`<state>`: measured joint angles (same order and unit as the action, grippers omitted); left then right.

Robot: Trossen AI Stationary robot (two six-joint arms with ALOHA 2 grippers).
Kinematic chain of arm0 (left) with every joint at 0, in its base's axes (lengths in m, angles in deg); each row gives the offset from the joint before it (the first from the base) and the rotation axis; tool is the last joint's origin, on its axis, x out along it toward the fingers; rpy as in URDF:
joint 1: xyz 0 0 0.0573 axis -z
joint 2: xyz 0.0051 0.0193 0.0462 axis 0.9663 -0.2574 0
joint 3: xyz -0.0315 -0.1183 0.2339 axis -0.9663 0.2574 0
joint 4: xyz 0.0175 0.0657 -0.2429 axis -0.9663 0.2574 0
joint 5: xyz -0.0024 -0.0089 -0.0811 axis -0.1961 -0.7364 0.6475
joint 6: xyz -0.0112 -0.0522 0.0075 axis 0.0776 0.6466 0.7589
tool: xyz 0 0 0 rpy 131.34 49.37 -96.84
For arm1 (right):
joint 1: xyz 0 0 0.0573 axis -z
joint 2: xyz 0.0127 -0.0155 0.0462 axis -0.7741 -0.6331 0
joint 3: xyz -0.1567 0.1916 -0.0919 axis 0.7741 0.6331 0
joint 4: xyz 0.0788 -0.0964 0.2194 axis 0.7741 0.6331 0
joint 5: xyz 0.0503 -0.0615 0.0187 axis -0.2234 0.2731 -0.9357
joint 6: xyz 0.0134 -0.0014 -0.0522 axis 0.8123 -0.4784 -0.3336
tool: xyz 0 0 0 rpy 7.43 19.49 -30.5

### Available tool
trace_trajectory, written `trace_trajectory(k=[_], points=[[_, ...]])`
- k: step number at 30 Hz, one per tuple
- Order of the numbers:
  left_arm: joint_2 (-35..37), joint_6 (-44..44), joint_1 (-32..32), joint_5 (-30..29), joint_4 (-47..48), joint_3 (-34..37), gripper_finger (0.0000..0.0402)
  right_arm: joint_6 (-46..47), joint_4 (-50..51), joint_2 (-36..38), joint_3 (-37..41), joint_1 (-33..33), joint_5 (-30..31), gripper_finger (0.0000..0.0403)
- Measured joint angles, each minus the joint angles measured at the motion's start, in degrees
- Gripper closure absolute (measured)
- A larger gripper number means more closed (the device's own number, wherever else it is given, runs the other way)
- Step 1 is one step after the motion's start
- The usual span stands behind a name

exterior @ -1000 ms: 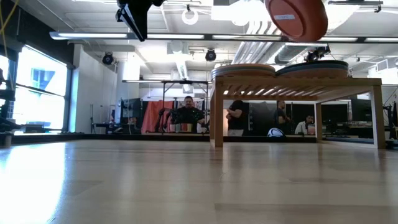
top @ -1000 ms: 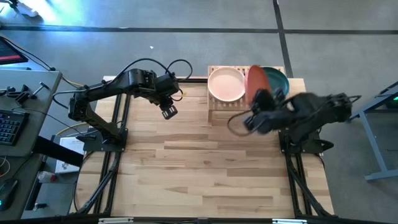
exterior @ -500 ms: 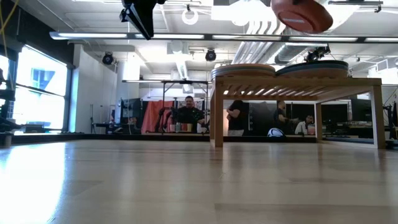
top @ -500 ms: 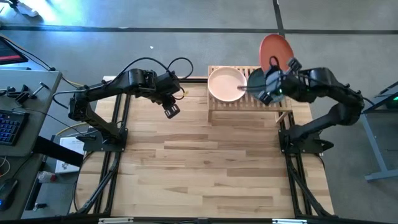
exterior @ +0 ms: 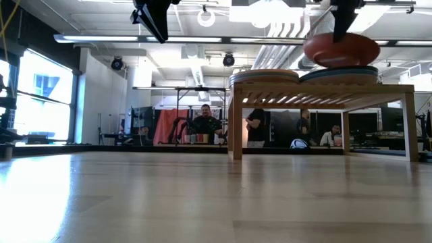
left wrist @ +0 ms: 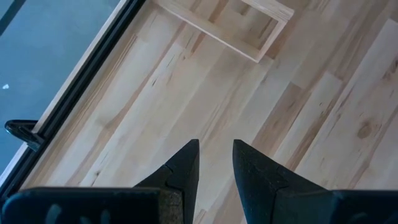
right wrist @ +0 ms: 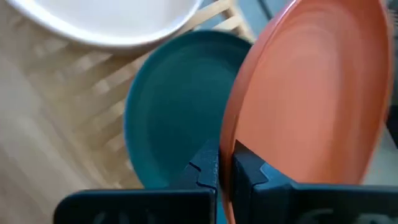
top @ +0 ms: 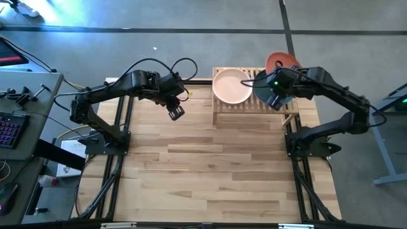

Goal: Place and stack plates onto a shelf
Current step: Stack the orange plate on top of the green plate on the shelf

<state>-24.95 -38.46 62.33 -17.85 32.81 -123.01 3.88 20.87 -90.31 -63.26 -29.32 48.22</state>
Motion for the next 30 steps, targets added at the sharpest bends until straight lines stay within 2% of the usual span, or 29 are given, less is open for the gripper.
trace_trajectory(k=[9,18,30], points=[[0.0,3.0,0.0,0.0,0.0,0.0,0.0314,-8.1,-2.7,0.2,6.9,0.4,-5.0,0.0403],[0.0,3.1,0.0,0.0,0.0,0.0,0.0314,-10.8,-2.9,0.2,8.0,0.3,-10.7,0.0403],[0.0,3.1,0.0,0.0,0.0,0.0,0.0314,-11.1,-2.9,0.2,8.0,0.4,-10.9,0.0403]])
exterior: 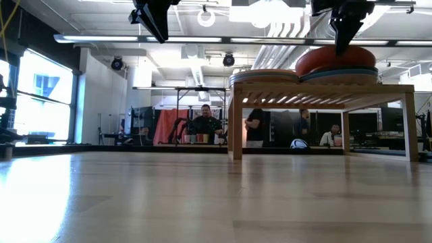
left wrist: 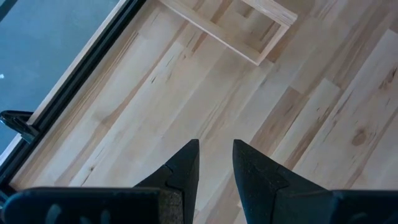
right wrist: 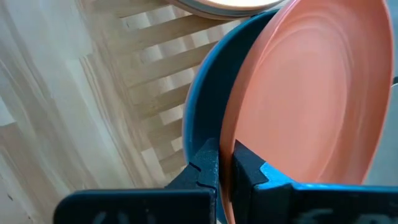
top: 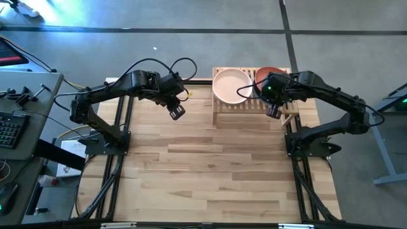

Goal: Place and stack plates onto a shelf
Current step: Stack the orange plate on top of the green plate on the shelf

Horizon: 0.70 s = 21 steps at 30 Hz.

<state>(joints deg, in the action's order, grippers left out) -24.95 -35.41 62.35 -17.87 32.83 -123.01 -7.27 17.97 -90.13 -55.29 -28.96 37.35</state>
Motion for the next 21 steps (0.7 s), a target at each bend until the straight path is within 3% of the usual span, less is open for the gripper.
trace_trajectory(k=[21], points=[[0.0,-0.1,0.0,0.0,0.0,0.0,0.0314,-5.2,0.3,0.0,0.0,0.0,-0.8,0.0396]])
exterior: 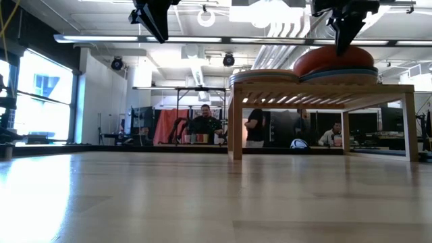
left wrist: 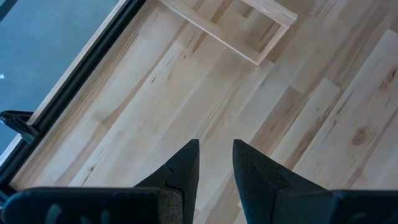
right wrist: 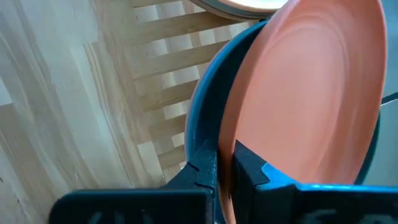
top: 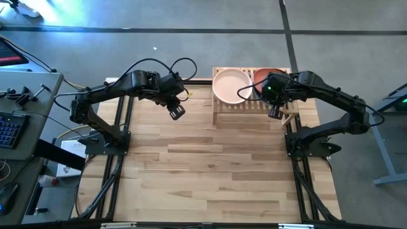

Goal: Place and stack plates onto a shelf
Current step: Stack the orange plate on top of the green plate on the shelf

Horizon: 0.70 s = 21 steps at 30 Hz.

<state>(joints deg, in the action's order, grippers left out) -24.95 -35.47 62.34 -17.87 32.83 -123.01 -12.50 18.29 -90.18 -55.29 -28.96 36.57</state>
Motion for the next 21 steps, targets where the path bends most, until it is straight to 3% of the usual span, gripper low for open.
trace_trajectory(k=[10,21], points=[[0.0,-0.1,0.0,0.0,0.0,0.0,0.0314,1.6,1.6,-2.2,-0.1,0.0,2.0,0.0331],[0.0,-1.5,0.0,0.3,0.0,0.0,0.0314,4.7,4.3,-2.3,-5.1,0.0,1.8,0.0326]])
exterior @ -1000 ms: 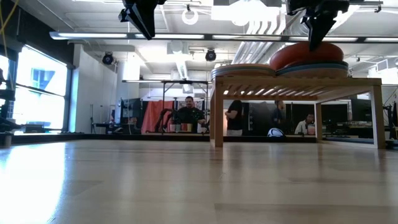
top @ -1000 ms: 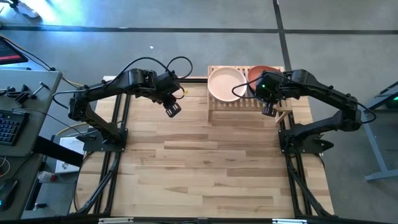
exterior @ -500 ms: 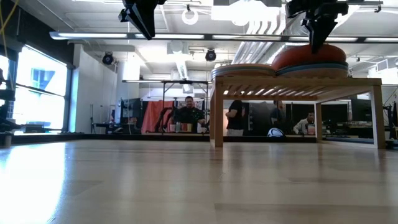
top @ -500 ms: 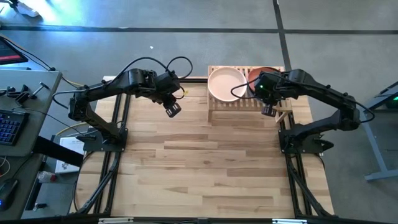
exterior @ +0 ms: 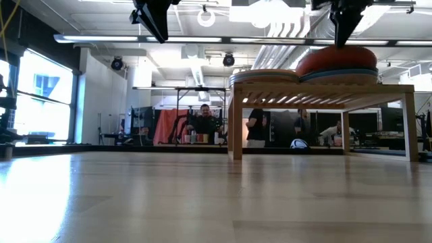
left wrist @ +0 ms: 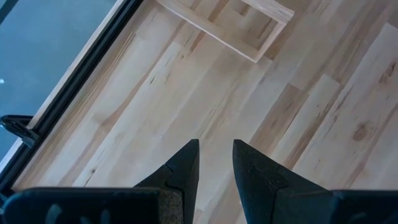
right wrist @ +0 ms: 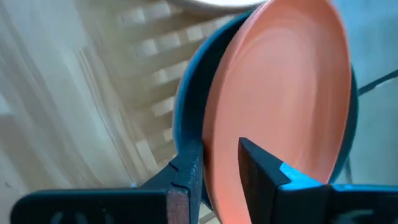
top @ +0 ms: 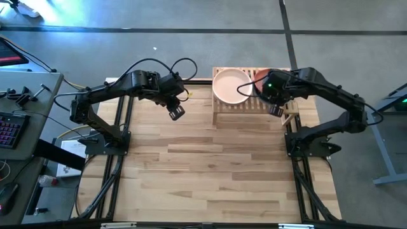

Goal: Place and stack plates onto a shelf
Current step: Stack the orange plate on top of the green plate on the shelf, then return to Home Position

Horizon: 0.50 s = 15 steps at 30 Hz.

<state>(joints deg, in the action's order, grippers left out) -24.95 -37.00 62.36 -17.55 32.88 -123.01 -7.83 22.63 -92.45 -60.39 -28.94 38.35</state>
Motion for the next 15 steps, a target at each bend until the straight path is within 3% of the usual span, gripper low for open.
trace_trajectory(k=[9,15], points=[[0.0,0.0,0.0,0.4,0.0,0.0,0.0314,4.0,0.1,0.0,-5.9,0.0,-2.1,0.0326],[0.0,0.0,0.0,0.4,0.0,0.0,0.0314,7.8,-1.0,0.0,-6.2,0.0,-7.8,0.0327]])
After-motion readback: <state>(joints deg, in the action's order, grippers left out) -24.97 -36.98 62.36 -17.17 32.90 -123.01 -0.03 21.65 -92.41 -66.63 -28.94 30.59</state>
